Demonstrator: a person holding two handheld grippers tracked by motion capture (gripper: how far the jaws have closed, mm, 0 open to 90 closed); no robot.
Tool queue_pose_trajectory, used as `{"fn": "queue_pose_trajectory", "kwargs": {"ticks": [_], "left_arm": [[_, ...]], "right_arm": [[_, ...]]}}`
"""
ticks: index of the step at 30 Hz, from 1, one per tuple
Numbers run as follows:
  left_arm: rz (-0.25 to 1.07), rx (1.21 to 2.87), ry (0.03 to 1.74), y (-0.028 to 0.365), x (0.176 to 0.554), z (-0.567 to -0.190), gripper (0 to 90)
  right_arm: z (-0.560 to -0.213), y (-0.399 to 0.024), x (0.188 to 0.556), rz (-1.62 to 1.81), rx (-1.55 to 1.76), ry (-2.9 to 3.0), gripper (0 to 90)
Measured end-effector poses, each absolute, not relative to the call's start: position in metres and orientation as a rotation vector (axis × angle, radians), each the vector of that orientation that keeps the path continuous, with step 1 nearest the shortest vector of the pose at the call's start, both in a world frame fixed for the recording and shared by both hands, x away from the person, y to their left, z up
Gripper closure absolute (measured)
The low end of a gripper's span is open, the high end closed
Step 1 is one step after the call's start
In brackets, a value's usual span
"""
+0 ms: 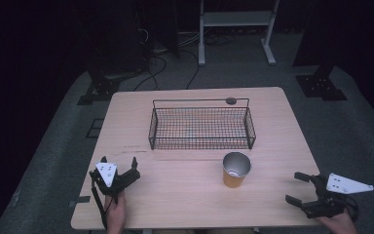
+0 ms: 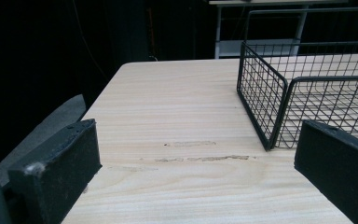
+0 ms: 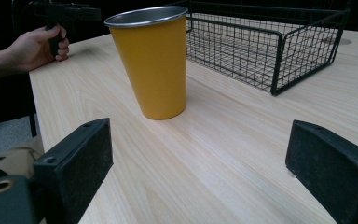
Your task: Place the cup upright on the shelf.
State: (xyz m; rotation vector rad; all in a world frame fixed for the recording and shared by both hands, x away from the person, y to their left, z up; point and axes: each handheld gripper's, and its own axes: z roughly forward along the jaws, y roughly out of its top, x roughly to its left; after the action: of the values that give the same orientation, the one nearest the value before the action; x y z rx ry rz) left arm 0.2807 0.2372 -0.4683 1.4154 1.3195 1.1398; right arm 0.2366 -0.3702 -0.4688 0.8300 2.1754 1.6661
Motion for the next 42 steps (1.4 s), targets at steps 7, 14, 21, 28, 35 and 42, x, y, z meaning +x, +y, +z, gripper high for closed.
{"fn": "queue_pose_trajectory", "kwargs": {"ticks": [7, 14, 21, 28, 35, 42], "left_arm": [[1.139, 1.417, 1.321, 0.237, 0.281, -0.468, 0.0], [1.133, 1.418, 1.319, 0.237, 0.28, -0.468, 0.0], [1.138, 1.426, 1.313, 0.236, 0.28, -0.468, 0.0], [1.141, 1.428, 1.312, 0.236, 0.28, -0.468, 0.0], [1.14, 1.429, 1.312, 0.236, 0.28, -0.468, 0.0], [1.14, 1.429, 1.31, 0.235, 0.28, -0.468, 0.0]], "right_arm": [[-0.467, -0.358, 0.24, 1.651, 0.804, 2.212, 6.4], [-0.462, -0.343, 0.245, 1.641, 0.78, 2.236, 6.4], [-0.457, -0.33, 0.252, 1.635, 0.777, 2.259, 6.3], [-0.457, -0.322, 0.257, 1.624, 0.805, 2.264, 3.2], [-0.454, -0.308, 0.264, 1.606, 0.798, 2.297, 2.8], [-0.451, -0.295, 0.272, 1.596, 0.785, 2.316, 2.4]]}}
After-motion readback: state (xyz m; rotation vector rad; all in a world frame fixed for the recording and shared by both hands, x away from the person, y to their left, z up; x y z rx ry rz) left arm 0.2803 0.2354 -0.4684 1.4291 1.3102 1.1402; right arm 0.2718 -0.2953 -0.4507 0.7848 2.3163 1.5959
